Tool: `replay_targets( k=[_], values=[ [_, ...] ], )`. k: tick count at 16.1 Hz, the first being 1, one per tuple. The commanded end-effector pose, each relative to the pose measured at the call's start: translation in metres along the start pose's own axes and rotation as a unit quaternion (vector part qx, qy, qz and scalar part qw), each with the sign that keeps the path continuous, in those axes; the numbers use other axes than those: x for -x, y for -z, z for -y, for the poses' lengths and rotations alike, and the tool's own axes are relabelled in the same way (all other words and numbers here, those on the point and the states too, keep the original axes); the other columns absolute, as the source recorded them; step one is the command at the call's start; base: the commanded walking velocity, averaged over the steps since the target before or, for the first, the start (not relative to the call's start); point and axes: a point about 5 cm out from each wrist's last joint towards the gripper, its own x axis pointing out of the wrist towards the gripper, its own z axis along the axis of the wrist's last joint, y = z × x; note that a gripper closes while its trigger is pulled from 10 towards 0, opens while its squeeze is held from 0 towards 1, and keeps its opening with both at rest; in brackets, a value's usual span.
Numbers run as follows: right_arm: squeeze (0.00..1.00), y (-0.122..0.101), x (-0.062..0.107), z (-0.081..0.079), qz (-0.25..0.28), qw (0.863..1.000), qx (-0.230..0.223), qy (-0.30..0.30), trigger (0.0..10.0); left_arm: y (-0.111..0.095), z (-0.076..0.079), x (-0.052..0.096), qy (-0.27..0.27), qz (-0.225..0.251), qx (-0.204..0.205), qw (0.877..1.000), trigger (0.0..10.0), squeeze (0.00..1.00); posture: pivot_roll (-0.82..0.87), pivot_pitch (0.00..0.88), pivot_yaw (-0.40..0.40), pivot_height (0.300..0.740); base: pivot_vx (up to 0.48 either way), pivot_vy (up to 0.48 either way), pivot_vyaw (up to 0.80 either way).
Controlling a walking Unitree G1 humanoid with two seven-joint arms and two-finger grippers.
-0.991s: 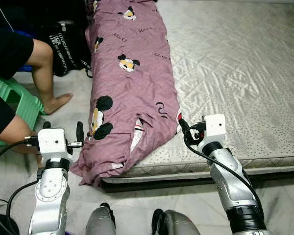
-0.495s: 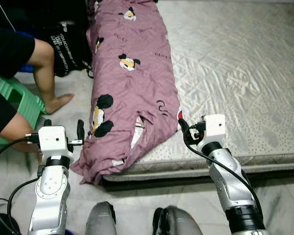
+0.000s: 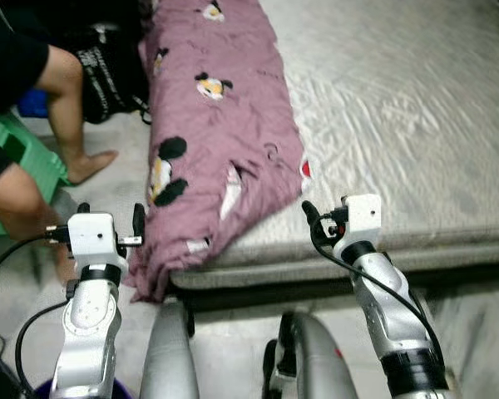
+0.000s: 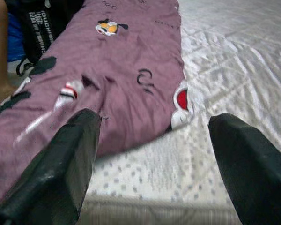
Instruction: Clean up the room
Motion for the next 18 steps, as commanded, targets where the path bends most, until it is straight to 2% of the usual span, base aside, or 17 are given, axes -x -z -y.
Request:
replay_targets(
  k=[1, 9, 13, 18],
  values=[
    [0.00, 0.0051, 0.0013, 0.0011, -0.008, 1.000, -0.003, 0.000, 10.0, 0.0024, -0.0002, 0.0017, -0.002, -0.008, -0.003, 1.000, 10.0, 0.00, 0.06, 0.190, -0.025, 0.596, 0.000, 0.000, 0.00],
    [0.00, 0.0064, 0.0008, 0.0005, -0.011, 1.000, 0.002, -0.005, 10.0, 0.0031, -0.0015, 0.0028, 0.002, -0.013, 0.012, 1.000, 10.0, 0.00, 0.06, 0.212, -0.027, 0.596, 0.235, 0.000, 0.00],
    [0.00, 0.0061, 0.0007, 0.0002, -0.010, 1.000, -0.001, -0.006, 10.0, 0.0033, -0.0007, 0.0024, 0.004, -0.015, 0.016, 1.000, 10.0, 0.00, 0.06, 0.218, -0.025, 0.596, 0.281, 0.000, 0.70],
    [0.00, 0.0066, 0.0006, 0.0000, -0.010, 1.000, -0.004, -0.007, 10.0, 0.0040, 0.0010, 0.0012, 0.008, -0.019, 0.019, 1.000, 10.0, 0.00, 0.06, 0.221, -0.025, 0.596, 0.215, 0.000, 0.00]
  ],
)
